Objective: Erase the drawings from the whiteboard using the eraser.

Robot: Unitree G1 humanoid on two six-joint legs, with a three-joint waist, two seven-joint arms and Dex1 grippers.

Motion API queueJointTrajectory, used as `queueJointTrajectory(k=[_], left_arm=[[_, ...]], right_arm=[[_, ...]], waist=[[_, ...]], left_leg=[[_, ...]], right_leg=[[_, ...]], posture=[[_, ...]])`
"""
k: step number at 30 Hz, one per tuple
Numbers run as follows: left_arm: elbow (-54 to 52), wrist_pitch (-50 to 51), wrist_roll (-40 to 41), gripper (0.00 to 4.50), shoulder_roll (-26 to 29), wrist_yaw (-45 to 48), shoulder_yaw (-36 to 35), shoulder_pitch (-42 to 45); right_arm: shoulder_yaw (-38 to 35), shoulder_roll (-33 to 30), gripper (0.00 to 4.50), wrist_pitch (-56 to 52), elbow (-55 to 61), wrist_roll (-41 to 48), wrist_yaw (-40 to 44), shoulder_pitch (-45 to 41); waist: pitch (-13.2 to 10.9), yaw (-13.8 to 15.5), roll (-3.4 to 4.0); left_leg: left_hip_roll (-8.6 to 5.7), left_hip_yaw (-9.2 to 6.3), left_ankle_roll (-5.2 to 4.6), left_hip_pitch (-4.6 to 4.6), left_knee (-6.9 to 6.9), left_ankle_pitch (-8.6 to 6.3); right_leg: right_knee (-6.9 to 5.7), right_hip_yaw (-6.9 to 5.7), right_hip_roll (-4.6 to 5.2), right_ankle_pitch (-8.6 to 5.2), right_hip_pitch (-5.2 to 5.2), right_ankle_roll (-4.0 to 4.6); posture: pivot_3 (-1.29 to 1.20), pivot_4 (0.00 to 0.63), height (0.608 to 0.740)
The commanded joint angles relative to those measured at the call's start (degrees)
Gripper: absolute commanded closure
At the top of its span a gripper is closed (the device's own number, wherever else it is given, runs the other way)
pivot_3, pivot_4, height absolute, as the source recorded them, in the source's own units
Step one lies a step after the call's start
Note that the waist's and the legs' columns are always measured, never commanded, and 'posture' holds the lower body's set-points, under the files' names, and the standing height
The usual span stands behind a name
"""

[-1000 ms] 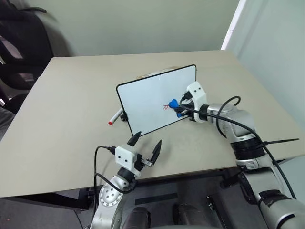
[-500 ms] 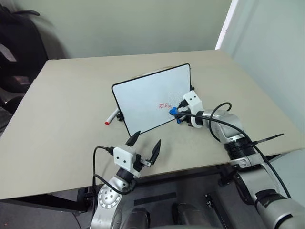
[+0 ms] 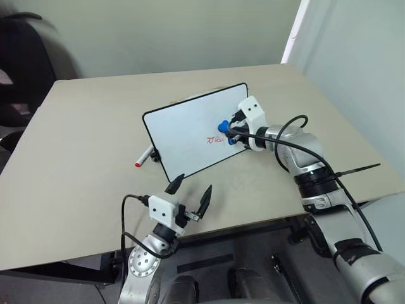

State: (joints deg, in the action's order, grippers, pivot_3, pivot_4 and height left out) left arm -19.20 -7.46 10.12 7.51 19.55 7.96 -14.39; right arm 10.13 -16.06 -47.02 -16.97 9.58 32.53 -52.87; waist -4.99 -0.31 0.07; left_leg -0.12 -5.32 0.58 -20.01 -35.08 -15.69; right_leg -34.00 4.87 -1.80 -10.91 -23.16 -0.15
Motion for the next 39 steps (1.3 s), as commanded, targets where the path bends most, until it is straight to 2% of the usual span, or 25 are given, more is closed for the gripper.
queueJointTrajectory(k=[1,7,10,24,26,30,34,39], left_arm=[[-2.4,-0.8,0.5,0.0,-0.4,-0.3,0.2,-0.2],[-2.7,-0.8,0.6,0.0,-0.4,-0.3,0.0,-0.3],[-2.8,-0.8,0.6,0.0,-0.4,-0.4,-0.2,-0.3],[-2.7,-0.4,0.7,0.0,0.0,-0.1,-0.3,0.4],[-2.8,-0.4,0.6,0.0,0.0,-0.1,-0.3,0.3],[-2.9,-0.4,0.5,0.0,0.1,-0.1,-0.2,0.1],[-3.4,-0.2,0.5,0.0,0.1,-0.2,-0.1,-0.1],[-4.1,0.0,0.7,0.0,0.1,-0.3,-0.3,-0.4]], right_arm=[[1.7,1.2,4.12,1.5,-0.6,-1.6,-0.5,2.3],[3.5,2.3,4.12,2.1,-4.1,-4.1,-1.3,5.0],[3.2,2.6,4.12,1.9,-3.7,-4.5,-1.2,5.3],[-2.4,2.8,4.12,-2.8,4.5,-2.6,-2.1,-4.1],[-2.5,3.0,4.12,-3.0,5.0,-2.6,-2.2,-4.2],[-1.2,3.8,4.12,-2.8,3.0,-3.3,-2.9,-2.6],[0.9,4.3,4.12,-2.4,1.4,-4.3,-2.9,0.7],[2.2,4.9,4.12,-2.6,0.0,-5.2,-3.5,3.8]], waist=[[0.1,0.0,-0.04],[0.1,-0.1,-0.02],[0.0,-0.2,-0.02],[-0.2,-0.1,-0.02],[-0.2,0.0,-0.04],[-0.1,0.1,-0.02],[0.1,0.0,-0.06],[0.1,-0.2,-0.04]], left_leg=[[0.0,0.0,0.0,0.04,0.0,0.0],[0.0,0.0,0.12,0.09,0.01,-0.08],[0.0,-0.01,0.52,0.06,0.01,-0.32],[0.01,0.01,0.41,-0.02,0.01,-0.22],[0.03,-0.01,0.13,0.0,0.01,-0.06],[0.02,0.02,0.01,-0.02,-0.01,0.01],[0.02,0.0,0.1,0.15,0.03,-0.1],[0.02,0.01,0.31,0.15,0.03,-0.23]], right_leg=[[0.0,0.0,0.0,0.0,0.02,0.0],[-0.01,0.0,0.0,0.0,0.03,0.0],[-0.01,0.0,0.0,0.0,-0.03,0.0],[0.01,-0.03,-0.02,0.19,-0.35,0.21],[0.0,-0.04,-0.02,0.2,-0.33,0.22],[0.04,-0.04,0.0,0.36,-0.29,0.48],[0.05,-0.04,-0.01,0.16,0.0,0.13],[0.04,-0.04,-0.02,0.15,-0.05,0.11]], posture=[[0.0,0.15,0.739],[0.0,0.15,0.739],[0.0,0.15,0.739],[0.0,0.15,0.739],[0.0,0.15,0.739],[0.0,0.15,0.739],[0.0,0.15,0.739],[0.0,0.15,0.739]])
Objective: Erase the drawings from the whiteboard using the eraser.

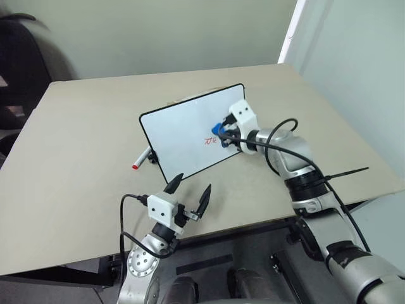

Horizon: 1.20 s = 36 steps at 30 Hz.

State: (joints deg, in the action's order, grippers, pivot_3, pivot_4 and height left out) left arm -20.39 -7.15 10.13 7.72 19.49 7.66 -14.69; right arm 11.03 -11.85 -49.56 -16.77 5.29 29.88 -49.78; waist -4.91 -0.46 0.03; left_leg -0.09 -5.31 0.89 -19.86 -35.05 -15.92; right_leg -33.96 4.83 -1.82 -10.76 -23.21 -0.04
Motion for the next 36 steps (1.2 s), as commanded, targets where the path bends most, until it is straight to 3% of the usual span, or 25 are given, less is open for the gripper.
queueJointTrajectory(k=[1,9,22,26,36], left_arm=[[-3.0,-0.2,0.7,0.0,-0.1,-0.2,0.0,-0.1],[-3.3,-0.2,0.8,0.0,0.0,-0.1,0.0,-0.3],[-2.3,-0.3,0.7,0.0,0.0,-0.2,-0.2,0.8],[-2.0,-0.3,0.6,0.0,-0.2,-0.3,0.0,1.2],[-1.9,-0.6,0.5,0.0,-0.5,-0.5,0.0,1.1]], right_arm=[[1.6,0.7,4.12,-0.1,-0.3,-0.9,-0.8,1.2],[1.9,0.8,4.12,-0.4,-1.1,-1.6,-0.8,1.6],[-0.1,1.5,4.12,-1.9,5.0,0.4,-0.4,-5.1],[1.2,1.7,4.12,-1.7,4.1,-0.4,-0.5,-4.0],[3.9,1.3,4.12,0.4,-1.2,-3.0,-0.9,0.9]], waist=[[-0.1,0.0,0.0],[-0.3,0.1,0.08],[-0.3,-0.1,0.07],[-0.3,-0.1,0.05],[-0.1,-0.1,-0.02]], left_leg=[[0.0,0.0,0.14,-0.01,0.0,-0.08],[0.0,0.0,0.24,-0.2,-0.06,-0.06],[0.02,0.01,0.2,-0.14,0.0,0.05],[0.03,0.02,-0.19,-0.09,-0.03,0.28],[0.03,0.01,0.21,-0.09,-0.01,0.02]], right_leg=[[0.0,0.0,0.0,0.0,-0.03,0.0],[0.0,0.0,0.0,0.05,-0.36,0.08],[0.0,-0.02,-0.03,0.25,-0.37,0.06],[0.01,-0.02,-0.03,0.26,-0.39,0.09],[0.02,-0.02,-0.03,0.26,-0.26,0.09]], posture=[[0.0,0.15,0.739],[0.0,0.15,0.739],[0.0,0.15,0.739],[0.0,0.15,0.739],[0.0,0.15,0.739]])
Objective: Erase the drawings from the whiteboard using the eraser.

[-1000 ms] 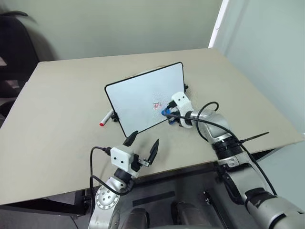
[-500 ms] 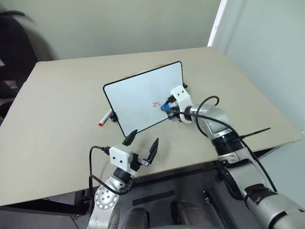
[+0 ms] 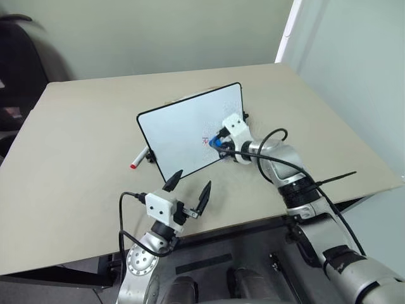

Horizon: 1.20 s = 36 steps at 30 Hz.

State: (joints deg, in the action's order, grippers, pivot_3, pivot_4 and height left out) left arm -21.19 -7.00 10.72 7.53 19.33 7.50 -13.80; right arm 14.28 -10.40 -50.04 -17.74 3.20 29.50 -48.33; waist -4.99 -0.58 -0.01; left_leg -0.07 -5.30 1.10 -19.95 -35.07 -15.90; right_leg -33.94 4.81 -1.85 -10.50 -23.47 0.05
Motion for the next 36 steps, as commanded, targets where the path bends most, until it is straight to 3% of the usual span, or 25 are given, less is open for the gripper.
queueJointTrajectory(k=[1,18,28,36], left_arm=[[-1.1,-0.7,0.0,0.0,-0.3,-0.3,0.1,0.3],[-0.2,-1.0,-0.2,0.0,-0.4,-0.3,0.2,1.0],[-1.0,-1.1,-0.2,0.0,-0.8,-0.5,0.1,0.2],[-1.6,-1.0,0.1,0.0,-0.3,-0.3,-0.2,-0.3]], right_arm=[[0.5,-0.1,4.12,0.9,-0.1,-1.0,-0.5,-0.6],[-2.2,0.8,4.12,-1.7,8.1,1.8,0.3,-7.7],[2.0,0.6,4.12,2.9,-1.0,-1.2,-0.1,-2.3],[2.0,1.1,4.12,2.3,-0.5,-1.4,0.2,-2.1]], waist=[[-0.1,0.0,0.04],[-0.1,0.2,-0.01],[0.2,0.1,-0.08],[-0.1,0.1,-0.03]], left_leg=[[0.0,0.0,0.04,0.0,0.0,-0.02],[0.0,0.0,-0.2,-0.09,-0.01,0.14],[0.0,0.0,-0.08,0.09,0.01,-0.11],[-0.01,0.01,0.06,-0.06,-0.01,-0.12]], right_leg=[[0.0,0.0,0.0,0.0,-0.04,0.0],[0.0,-0.01,0.0,0.09,-0.29,0.04],[0.0,0.0,0.01,0.08,0.0,0.01],[0.01,-0.01,0.0,0.09,-0.39,0.02]], posture=[[0.0,0.15,0.739],[0.0,0.15,0.739],[0.0,0.15,0.739],[0.0,0.15,0.739]])
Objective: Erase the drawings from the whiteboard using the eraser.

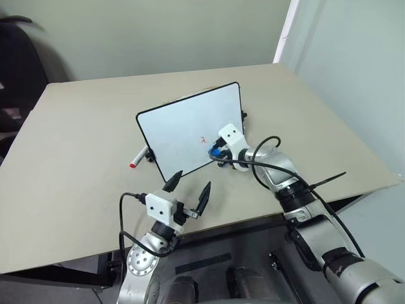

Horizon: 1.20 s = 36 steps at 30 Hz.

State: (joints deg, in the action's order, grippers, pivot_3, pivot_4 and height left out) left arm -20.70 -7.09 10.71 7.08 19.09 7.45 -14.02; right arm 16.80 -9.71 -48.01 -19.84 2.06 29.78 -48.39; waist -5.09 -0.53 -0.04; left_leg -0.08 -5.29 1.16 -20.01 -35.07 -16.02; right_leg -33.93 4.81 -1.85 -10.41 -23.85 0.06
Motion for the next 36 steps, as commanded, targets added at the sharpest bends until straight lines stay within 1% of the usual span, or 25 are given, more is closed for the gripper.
queueJointTrajectory(k=[1,11,15,23,31,36], left_arm=[[-2.2,-1.0,0.1,0.0,0.2,0.0,-0.2,-0.2],[-2.6,-0.8,0.2,0.0,0.6,-0.1,0.1,-0.2],[-3.0,-0.8,0.2,0.0,0.5,-0.3,0.1,-0.5],[-3.8,-1.0,0.2,0.0,0.5,-0.8,0.2,-1.3],[-4.2,-0.9,0.1,0.0,0.5,-1.0,0.4,-1.8],[-4.3,-0.7,0.3,0.0,0.6,-0.9,0.1,-2.0]], right_arm=[[-0.8,0.4,4.12,0.3,1.8,-0.2,-0.1,-2.4],[-3.0,1.1,4.12,-1.0,5.8,1.7,0.3,-8.4],[-3.3,1.4,4.12,-1.5,6.9,2.1,0.5,-9.5],[-2.1,2.0,4.12,-0.5,5.3,1.6,0.6,-7.6],[1.6,2.6,4.12,2.3,-0.2,-0.6,1.1,-2.4],[1.2,2.5,4.12,2.3,-0.3,-0.5,1.2,-2.9]], waist=[[0.0,0.0,0.01],[-0.1,-0.1,0.03],[-0.1,-0.1,0.03],[-0.1,-0.1,0.02],[0.0,-0.1,-0.03],[0.0,-0.1,0.0]], left_leg=[[0.0,0.0,0.06,-0.03,0.0,0.05],[0.0,0.01,0.04,-0.06,-0.02,0.14],[0.01,0.01,0.0,-0.01,0.0,0.16],[0.0,0.01,-0.02,0.02,0.0,0.15],[0.0,0.01,0.0,0.05,0.01,0.1],[0.0,0.01,0.14,0.03,-0.01,0.03]], right_leg=[[-0.01,0.0,0.0,0.01,-0.02,0.01],[-0.01,0.0,0.0,0.06,-0.04,0.03],[-0.02,-0.01,0.0,0.07,-0.05,0.02],[0.0,-0.01,0.0,0.1,-0.03,0.04],[-0.02,0.0,0.0,0.09,0.07,0.03],[0.0,-0.01,0.0,0.09,-0.07,0.04]], posture=[[0.0,0.15,0.739],[0.0,0.15,0.739],[0.0,0.15,0.739],[0.0,0.15,0.739],[0.0,0.15,0.739],[0.0,0.15,0.739]])
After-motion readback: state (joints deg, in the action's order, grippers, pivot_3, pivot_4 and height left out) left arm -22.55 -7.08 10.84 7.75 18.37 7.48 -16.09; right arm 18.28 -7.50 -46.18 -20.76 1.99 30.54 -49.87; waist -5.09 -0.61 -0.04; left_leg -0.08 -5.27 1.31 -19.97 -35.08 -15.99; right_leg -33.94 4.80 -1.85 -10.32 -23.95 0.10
